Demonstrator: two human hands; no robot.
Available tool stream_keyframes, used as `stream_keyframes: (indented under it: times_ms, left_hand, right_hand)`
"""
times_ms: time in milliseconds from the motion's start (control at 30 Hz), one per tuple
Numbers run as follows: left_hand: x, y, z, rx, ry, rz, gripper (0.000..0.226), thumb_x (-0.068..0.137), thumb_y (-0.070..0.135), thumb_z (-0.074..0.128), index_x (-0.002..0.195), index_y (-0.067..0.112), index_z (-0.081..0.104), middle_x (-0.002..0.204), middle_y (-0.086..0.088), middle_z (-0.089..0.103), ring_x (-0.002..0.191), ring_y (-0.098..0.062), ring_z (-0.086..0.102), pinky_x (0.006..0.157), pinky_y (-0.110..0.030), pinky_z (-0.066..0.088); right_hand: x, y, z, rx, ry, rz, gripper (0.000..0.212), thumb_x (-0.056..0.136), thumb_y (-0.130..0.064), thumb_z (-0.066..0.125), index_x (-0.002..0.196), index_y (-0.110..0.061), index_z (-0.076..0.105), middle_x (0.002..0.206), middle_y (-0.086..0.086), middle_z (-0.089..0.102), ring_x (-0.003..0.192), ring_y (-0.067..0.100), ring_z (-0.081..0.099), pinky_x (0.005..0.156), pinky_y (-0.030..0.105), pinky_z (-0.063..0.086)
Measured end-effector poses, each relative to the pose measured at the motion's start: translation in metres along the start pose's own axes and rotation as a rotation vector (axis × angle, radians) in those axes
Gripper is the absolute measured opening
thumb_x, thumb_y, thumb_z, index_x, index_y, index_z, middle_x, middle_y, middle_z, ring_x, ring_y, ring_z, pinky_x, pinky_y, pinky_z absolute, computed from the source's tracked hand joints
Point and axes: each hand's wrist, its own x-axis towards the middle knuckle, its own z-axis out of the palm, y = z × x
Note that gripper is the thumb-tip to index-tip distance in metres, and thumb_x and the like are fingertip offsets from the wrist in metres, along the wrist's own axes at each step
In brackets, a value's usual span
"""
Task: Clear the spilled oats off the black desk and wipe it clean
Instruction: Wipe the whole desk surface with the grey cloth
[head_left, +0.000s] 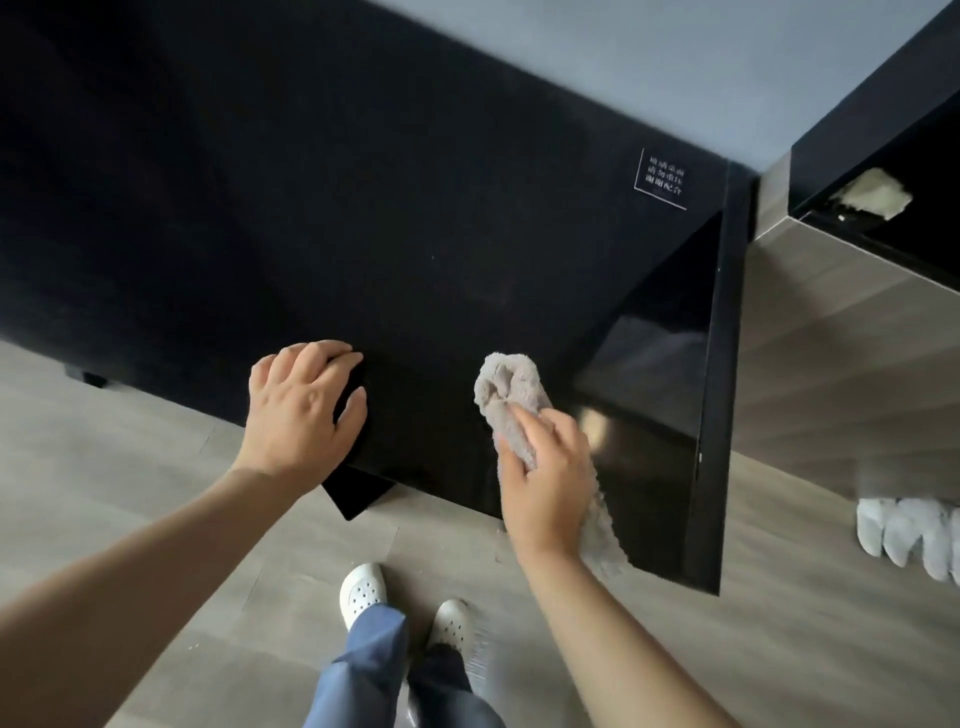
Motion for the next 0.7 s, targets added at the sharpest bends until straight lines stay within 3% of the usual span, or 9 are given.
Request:
stream_keyframes:
  times_ms: [100,233,333,433,567,700]
  left_hand:
    - [0.001,-0.008,0.000,-0.023,-0.011,0.017,0.046,0.091,0.037,0.038,0.117,0.011,0.066,0.121,-0.001,0.059,0.114,-0.023,0.048,0.100,-0.041,0.029]
    - [0.006,-0.021,-0.006,-0.012,-0.056,0.050,0.045,0.091,0.037,0.040,0.117,0.013,0.067,0.120,0.000,0.059,0.113,-0.022,0.049,0.099,-0.038,0.029]
    - [0.018,-0.025,-0.012,-0.010,-0.058,0.021,0.046,0.091,0.038,0.038,0.117,0.013,0.066,0.120,0.000,0.059,0.113,-0.022,0.049,0.099,-0.040,0.030]
    - [0.038,-0.021,-0.016,-0.019,-0.047,0.001,0.047,0.091,0.039,0.038,0.119,0.013,0.065,0.122,0.000,0.057,0.114,-0.022,0.047,0.100,-0.041,0.030]
    - [0.076,-0.012,-0.016,-0.020,-0.018,0.015,0.046,0.090,0.038,0.040,0.118,0.013,0.065,0.121,0.001,0.057,0.112,-0.022,0.048,0.099,-0.040,0.030]
    - [0.120,-0.006,-0.010,-0.003,0.006,0.005,0.047,0.090,0.038,0.039,0.119,0.010,0.064,0.122,-0.001,0.057,0.112,-0.024,0.050,0.100,-0.041,0.032]
  right_hand:
    - [-0.031,-0.010,0.006,0.068,-0.095,-0.070,0.028,0.081,-0.026,0.064,0.108,-0.024,0.072,0.102,-0.015,0.060,0.089,0.005,0.056,0.079,0.019,0.045]
    - [-0.017,-0.032,-0.007,0.307,-0.218,0.011,0.019,0.085,-0.034,0.064,0.092,-0.018,0.074,0.083,-0.011,0.064,0.078,0.006,0.064,0.067,0.022,0.052]
    - [0.033,-0.050,-0.020,0.366,-0.042,0.040,0.006,0.088,-0.023,0.067,0.092,-0.021,0.072,0.085,-0.008,0.066,0.082,0.005,0.065,0.071,0.016,0.051]
    - [0.107,-0.048,-0.028,0.349,0.094,0.106,0.006,0.090,-0.026,0.065,0.094,-0.029,0.067,0.092,-0.010,0.064,0.087,-0.004,0.060,0.076,0.007,0.043]
    - [0.192,-0.036,-0.029,0.266,0.197,0.123,0.024,0.092,-0.030,0.062,0.113,-0.019,0.067,0.101,-0.009,0.058,0.084,-0.016,0.052,0.075,-0.005,0.031]
    - [0.262,-0.019,-0.023,0.204,0.210,0.119,0.029,0.094,-0.029,0.061,0.119,-0.016,0.065,0.106,-0.010,0.051,0.096,0.001,0.050,0.073,-0.008,0.028]
